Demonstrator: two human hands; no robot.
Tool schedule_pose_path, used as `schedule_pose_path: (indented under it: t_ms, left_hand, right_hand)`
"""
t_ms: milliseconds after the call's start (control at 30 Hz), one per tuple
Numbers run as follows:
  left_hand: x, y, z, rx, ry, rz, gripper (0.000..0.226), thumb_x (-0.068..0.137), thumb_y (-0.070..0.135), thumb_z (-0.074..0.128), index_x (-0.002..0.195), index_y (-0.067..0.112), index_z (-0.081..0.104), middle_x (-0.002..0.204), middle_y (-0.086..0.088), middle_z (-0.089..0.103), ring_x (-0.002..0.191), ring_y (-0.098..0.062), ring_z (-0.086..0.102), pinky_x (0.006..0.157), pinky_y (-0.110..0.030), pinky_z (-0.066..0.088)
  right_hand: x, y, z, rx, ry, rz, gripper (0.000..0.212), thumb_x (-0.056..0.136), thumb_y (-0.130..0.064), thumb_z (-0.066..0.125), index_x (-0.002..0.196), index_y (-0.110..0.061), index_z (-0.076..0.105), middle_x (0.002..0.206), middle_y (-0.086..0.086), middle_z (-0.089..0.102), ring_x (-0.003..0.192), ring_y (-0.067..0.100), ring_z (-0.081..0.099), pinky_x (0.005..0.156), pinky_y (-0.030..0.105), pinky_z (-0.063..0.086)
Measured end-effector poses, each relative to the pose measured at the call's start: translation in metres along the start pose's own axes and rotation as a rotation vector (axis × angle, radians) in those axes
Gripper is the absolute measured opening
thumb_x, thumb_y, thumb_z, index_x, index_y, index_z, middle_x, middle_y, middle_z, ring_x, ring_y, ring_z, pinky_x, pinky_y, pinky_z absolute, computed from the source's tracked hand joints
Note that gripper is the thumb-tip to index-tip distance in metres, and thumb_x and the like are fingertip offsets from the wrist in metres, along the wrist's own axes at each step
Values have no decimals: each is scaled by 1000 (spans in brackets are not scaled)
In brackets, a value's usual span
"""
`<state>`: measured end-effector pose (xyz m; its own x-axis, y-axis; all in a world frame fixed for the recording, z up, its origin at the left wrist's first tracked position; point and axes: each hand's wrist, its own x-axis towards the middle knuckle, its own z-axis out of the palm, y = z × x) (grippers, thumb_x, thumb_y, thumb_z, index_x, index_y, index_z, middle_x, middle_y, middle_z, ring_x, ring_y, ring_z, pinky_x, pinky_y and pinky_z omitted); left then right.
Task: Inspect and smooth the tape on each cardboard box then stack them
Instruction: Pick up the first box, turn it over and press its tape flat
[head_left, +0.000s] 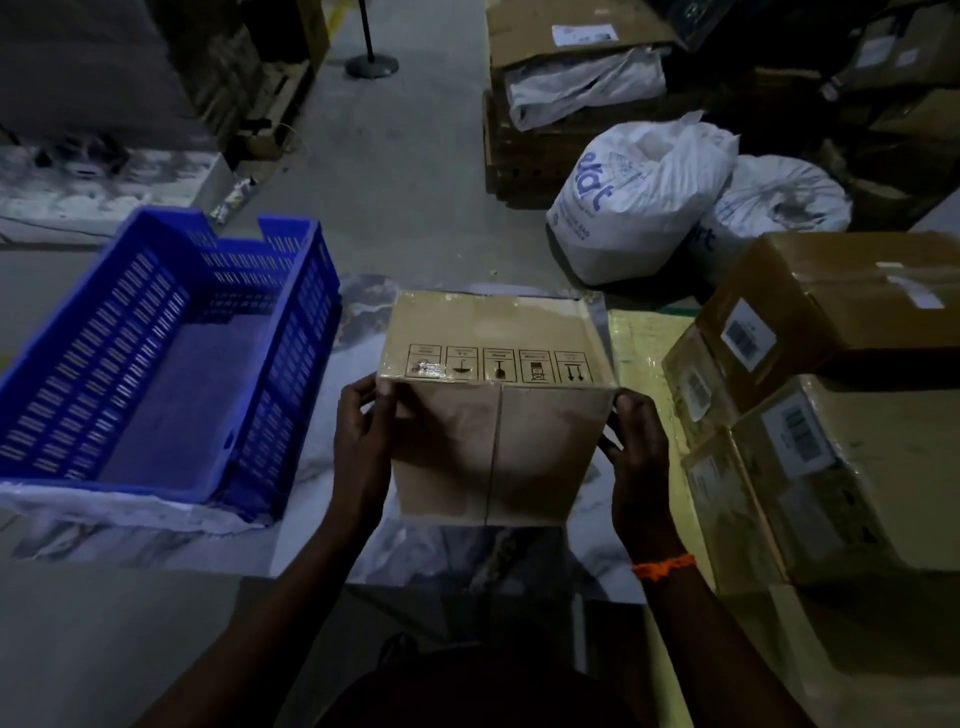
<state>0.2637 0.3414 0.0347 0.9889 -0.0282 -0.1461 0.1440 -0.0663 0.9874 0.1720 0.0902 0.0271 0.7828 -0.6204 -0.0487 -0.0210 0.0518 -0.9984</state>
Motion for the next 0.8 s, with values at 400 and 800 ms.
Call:
schedule_pose_path:
  t_ms: [400,800]
  left_hand:
    - [-33,-9,-20,39,18,95,38,93,52,54,123,27,56,125,10,63,115,-6,61,103,-46,52]
    - [-4,52,6,1136,-421,711,63,99,52,32,147,15,51,155,-7,48,145,-26,42,120,-59,22]
  right_hand:
    - [-40,-2,-8,-178,44,-105,20,97,-35,57,117,-33,63,111,-14,69,112,14,66,92,40,58]
    - [-14,-40,53,-1176,-323,-498,75,101,-58,29,152,-6,47,161,19,40,149,34,37,119,50,36]
